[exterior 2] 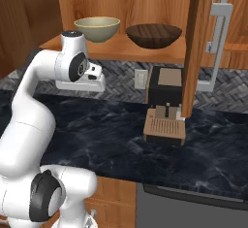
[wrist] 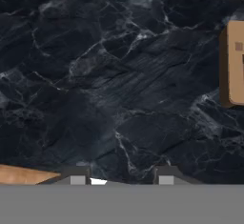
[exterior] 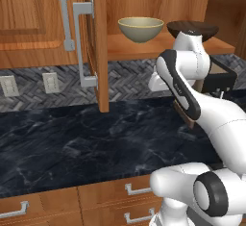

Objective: Pick up the bowls from the cabinet and place each bowl in front of a stool on the dining counter.

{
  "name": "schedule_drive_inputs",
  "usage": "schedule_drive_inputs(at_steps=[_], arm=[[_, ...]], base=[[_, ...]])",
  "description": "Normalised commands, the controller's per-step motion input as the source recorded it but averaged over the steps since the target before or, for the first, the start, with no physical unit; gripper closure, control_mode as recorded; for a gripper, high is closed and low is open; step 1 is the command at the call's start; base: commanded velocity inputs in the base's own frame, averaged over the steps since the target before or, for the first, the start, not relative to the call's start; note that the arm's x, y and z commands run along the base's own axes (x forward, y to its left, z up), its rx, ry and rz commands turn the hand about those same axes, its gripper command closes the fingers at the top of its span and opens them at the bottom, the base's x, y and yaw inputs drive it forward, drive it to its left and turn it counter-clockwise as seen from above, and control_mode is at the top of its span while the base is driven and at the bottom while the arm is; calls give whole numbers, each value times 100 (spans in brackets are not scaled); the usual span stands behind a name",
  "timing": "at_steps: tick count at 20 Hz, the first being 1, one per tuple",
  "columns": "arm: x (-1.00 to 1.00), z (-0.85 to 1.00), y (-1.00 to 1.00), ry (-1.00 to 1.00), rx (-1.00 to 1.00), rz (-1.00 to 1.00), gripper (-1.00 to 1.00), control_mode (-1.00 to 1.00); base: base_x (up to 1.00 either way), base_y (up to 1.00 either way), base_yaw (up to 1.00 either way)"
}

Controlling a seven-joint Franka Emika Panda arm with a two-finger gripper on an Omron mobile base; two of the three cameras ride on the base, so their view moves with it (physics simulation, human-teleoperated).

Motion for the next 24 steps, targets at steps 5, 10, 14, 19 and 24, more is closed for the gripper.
schedule_drive_inputs(at_steps=[5,10,14,19,24], arm=[[-8,13,6,-6,-2,0,-100,-100],[-7,35,11,-13,-8,2,-100,-100],[-11,36,0,-27,-14,13,-100,-100],[-11,22,0,-33,-23,19,-100,-100],[-16,41,0,-9,-41,15,-100,-100]], base=[[0,0,0],[0,0,0],[0,0,0],[0,0,0],[0,0,0]])
